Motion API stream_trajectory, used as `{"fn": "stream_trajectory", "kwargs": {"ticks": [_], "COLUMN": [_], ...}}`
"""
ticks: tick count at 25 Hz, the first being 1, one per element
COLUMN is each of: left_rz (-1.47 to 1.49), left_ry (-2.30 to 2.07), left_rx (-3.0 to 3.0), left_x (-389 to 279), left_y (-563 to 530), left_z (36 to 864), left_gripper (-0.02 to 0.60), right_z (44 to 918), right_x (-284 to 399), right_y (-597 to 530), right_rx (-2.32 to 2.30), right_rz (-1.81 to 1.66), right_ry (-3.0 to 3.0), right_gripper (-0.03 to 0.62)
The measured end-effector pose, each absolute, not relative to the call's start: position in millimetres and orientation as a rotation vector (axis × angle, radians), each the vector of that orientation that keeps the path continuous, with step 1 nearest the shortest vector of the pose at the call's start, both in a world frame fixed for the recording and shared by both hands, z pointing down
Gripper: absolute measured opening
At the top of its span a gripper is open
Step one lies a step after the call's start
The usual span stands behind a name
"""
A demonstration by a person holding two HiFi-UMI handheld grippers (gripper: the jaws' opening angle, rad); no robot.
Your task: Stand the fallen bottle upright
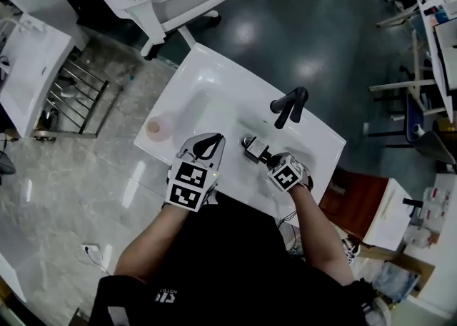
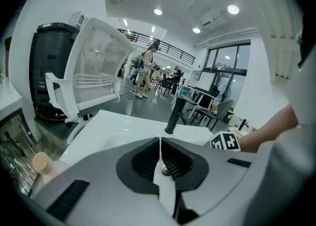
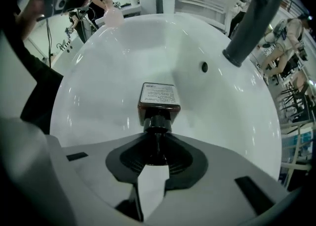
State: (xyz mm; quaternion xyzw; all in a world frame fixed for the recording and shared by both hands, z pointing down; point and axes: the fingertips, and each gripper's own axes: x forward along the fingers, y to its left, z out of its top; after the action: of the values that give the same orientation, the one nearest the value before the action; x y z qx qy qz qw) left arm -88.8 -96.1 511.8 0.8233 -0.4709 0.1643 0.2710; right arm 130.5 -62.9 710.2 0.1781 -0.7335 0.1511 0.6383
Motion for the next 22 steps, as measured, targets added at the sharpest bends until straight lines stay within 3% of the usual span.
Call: {"fn": "stream_trajectory", "kwargs": {"ticks": [2,4,9,14,22], "left_rz": [0.425,0.412,0.406,0.480,0.735], "left_ry": [-1.273,-1.268,-1.250,-1.171,-0.827], "left_rx": [2.208,2.211,2.238,2.253,2.370], "left_x": [-96.0,-97.9,-98.6,-93.2,-5.1], "left_y": [-94.2,-92.1,-88.8,-82.1,-88.1], "left_z": [512.4,512.1,513.3,525.6,574.6], "left_gripper": [0.026,0.026,0.026,0.026,0.028], "right_z": [698.3,685.5,671.7,683.0,683.3], "right_x": [123.9,115.2,93.5,117.8,177.1], "right_y": [-63.1,-68.8,-85.6,-78.4,-62.1], "right_rx": [0.404,0.434,0.479,0.611,0.823], "right_rz": [0.318,0.288,0.196,0.294,0.448], "right_ry": [-1.662,-1.677,-1.722,-1.709,-1.693], "right_gripper": [0.090,0.009,0.012,0.015,0.085]}}
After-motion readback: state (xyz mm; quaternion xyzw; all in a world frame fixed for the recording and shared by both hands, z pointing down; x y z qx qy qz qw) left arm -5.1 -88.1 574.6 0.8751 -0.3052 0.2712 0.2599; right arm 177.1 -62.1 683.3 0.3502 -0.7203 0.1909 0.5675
